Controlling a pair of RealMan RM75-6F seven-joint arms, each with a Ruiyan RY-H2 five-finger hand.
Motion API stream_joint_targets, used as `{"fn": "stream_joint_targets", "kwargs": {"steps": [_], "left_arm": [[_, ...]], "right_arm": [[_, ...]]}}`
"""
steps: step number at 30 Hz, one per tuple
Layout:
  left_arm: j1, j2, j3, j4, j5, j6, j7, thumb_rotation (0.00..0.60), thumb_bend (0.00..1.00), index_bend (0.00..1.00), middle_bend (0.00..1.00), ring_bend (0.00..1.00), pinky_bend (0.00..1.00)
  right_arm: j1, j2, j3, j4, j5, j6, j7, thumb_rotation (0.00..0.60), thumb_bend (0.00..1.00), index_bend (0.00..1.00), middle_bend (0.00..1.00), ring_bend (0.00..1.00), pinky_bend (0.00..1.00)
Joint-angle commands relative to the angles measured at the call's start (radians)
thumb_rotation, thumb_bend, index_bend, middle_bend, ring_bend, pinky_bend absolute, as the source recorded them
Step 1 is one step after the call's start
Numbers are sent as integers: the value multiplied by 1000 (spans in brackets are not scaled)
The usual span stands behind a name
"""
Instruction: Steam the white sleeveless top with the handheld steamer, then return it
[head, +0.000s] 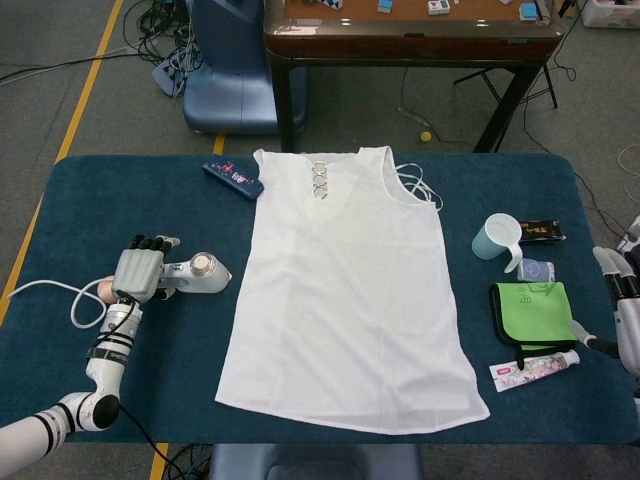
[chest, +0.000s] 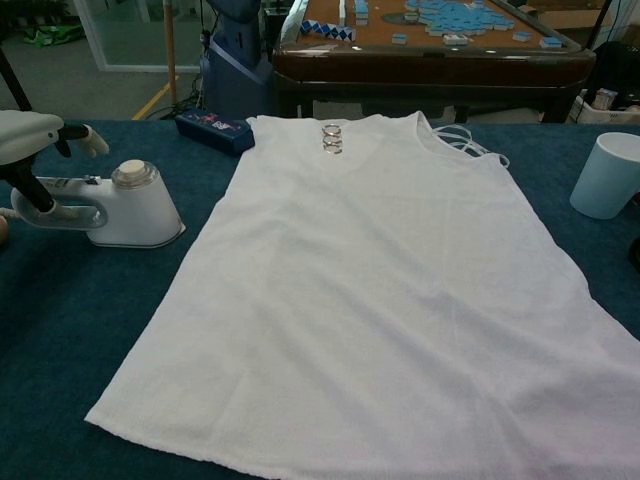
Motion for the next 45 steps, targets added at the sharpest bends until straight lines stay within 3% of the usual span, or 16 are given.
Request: {"fn": "stream_joint_targets", "kwargs": {"steps": [1, 7, 17, 31, 36, 41, 45], "left_arm": [[-9, -18, 0, 30, -2, -6, -19, 600, 131, 222, 238, 245, 125], [-22, -54, 5, 107, 17, -14, -66, 600, 191, 264, 318, 292, 148], [-39, -108, 8, 230, 29, -33, -113, 600, 211, 306, 358, 317, 163], [-47, -131, 22, 297, 63, -48, -166, 600, 213, 568, 510, 443, 212], [-49, -130, 36, 306, 76, -67, -171, 600, 280, 601, 547, 471, 240], [-51, -130, 37, 318, 90, -76, -206, 600, 317, 649, 647, 547, 335], [-54, -128, 38, 328, 105, -92, -263, 600, 317, 710, 720, 607, 481]], "right_arm": [[0, 0, -1, 0, 1, -1, 0, 600, 100, 0, 156, 98, 0], [-1, 6, -4, -5, 6, -10, 0, 600, 100, 0, 156, 98, 0], [-5, 8, -5, -5, 15, -8, 6, 600, 100, 0, 156, 98, 0], [-1, 4, -4, -6, 28, -21, 3, 600, 101, 0, 156, 98, 0], [-2, 3, -6, -10, 32, -23, -3, 600, 101, 0, 156, 98, 0], [-3, 2, -7, -14, 35, -23, -8, 600, 101, 0, 156, 98, 0], [-2, 1, -7, -17, 37, -24, -11, 600, 100, 0, 156, 98, 0]]}}
